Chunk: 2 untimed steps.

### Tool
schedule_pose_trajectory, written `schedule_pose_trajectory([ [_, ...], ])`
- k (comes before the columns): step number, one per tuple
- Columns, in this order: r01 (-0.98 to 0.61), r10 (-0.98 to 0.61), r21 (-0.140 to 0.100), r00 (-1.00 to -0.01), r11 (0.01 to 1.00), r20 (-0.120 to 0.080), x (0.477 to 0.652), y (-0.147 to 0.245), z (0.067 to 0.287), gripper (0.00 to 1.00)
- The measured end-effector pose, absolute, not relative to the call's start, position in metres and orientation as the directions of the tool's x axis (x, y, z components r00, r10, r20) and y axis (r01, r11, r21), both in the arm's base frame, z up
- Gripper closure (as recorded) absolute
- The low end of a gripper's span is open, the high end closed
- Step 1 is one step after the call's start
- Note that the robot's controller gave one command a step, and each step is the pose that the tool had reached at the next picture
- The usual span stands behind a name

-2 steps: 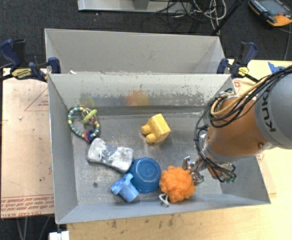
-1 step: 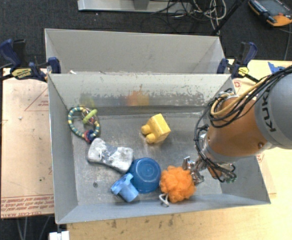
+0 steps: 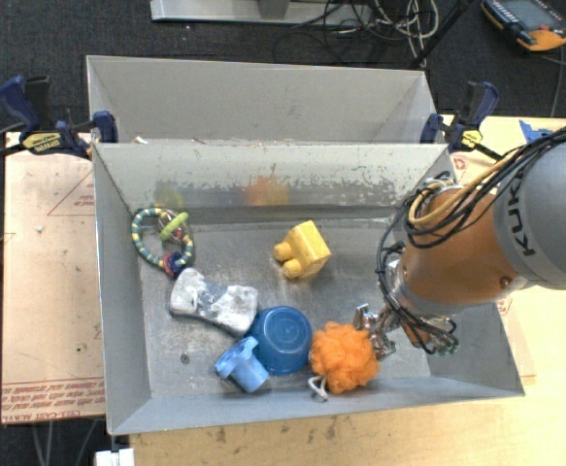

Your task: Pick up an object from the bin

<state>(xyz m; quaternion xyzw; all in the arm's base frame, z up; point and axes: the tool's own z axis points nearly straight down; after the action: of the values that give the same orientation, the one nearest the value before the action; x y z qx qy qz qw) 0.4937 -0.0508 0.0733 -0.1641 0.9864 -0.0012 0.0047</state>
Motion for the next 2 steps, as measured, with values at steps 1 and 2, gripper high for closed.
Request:
schedule_pose_trajectory([
  [1, -0.324, -0.324, -0.004, -0.946, 0.946, -0.009, 0.4936, -0.0508, 0.0733, 1.0],
  [2, -0.324, -0.324, -0.004, -0.946, 0.946, -0.009, 0.4936, -0.0507, 0.0733, 1.0],
])
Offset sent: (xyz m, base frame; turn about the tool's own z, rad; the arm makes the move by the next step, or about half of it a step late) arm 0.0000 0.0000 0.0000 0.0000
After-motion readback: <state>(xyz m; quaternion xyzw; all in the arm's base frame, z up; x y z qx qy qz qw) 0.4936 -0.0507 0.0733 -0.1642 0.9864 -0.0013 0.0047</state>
